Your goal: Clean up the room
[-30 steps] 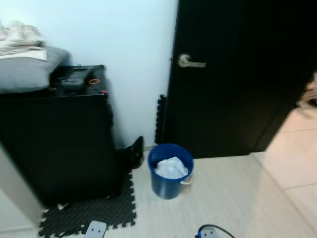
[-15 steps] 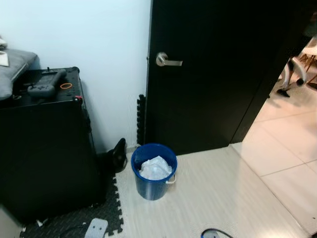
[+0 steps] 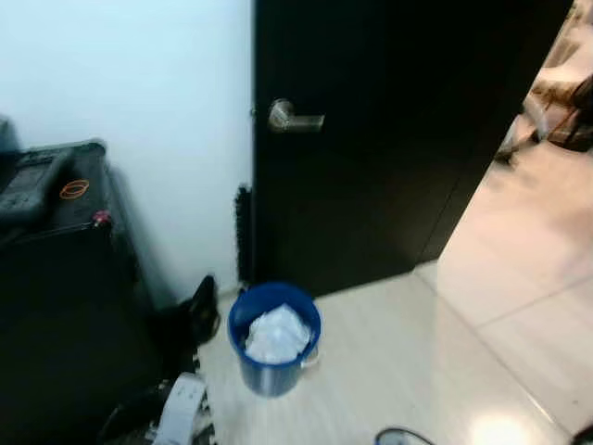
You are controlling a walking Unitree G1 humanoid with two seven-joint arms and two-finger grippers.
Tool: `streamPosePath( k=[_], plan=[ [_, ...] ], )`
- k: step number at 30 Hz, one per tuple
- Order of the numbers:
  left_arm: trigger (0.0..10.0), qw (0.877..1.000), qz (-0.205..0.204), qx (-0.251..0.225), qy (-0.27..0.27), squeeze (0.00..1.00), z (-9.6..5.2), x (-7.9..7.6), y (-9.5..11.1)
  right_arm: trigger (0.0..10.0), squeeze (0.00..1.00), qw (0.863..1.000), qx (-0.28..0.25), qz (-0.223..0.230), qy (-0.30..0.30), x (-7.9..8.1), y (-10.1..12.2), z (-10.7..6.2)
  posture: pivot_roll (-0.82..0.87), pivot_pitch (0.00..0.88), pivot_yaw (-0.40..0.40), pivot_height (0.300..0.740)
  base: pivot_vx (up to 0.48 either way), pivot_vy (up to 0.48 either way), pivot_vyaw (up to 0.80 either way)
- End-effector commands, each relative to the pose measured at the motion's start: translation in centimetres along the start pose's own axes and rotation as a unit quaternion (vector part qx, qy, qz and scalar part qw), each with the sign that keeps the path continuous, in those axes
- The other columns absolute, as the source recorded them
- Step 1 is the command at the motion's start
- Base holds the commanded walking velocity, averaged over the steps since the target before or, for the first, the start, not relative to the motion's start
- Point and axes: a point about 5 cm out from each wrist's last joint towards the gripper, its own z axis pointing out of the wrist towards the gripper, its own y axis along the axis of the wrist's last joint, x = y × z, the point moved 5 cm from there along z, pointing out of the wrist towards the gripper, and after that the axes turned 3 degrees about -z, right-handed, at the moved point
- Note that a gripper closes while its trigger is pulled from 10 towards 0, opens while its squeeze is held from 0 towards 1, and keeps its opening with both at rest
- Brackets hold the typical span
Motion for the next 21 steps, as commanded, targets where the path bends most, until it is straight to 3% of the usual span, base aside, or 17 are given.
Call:
streamPosePath(
  k=[1, 5, 14, 21],
  plan=[
    [10.0, 1.0, 0.001, -0.009, -0.005, 0.0, 0.0, 0.1, 0.5, 10.0, 0.0, 1.0, -0.001, 0.004, 0.005, 0.5, 0.2, 0.0, 0.05, 0.0, -0.068, 0.74, 0.352, 0.0, -0.8],
    [10.0, 0.999, 0.015, -0.027, -0.018, 0.0, 0.3, -0.5, 1.8, 10.0, 0.0, 1.0, 0.001, 0.004, 0.004, 0.5, 0.2, 0.1, 0.05, 0.0, -0.066, 0.74, 0.352, 0.0, -0.8],
    [10.0, 0.999, 0.014, -0.038, -0.024, 0.0, 0.4, -0.9, 2.6, 10.0, 0.0, 1.0, -0.001, 0.013, 0.001, 0.4, 0.2, 0.0, 0.05, 0.0, -0.066, 0.74, 0.355, 0.0, -0.8],
    [10.0, 0.999, 0.017, -0.032, 0.002, 0.0, 0.5, -0.3, 2.6, 10.0, 0.0, 1.0, -0.007, 0.008, 0.004, 0.5, 0.3, 0.0, 0.05, 0.0, -0.068, 0.74, 0.355, 0.0, 0.0]
  ],
)
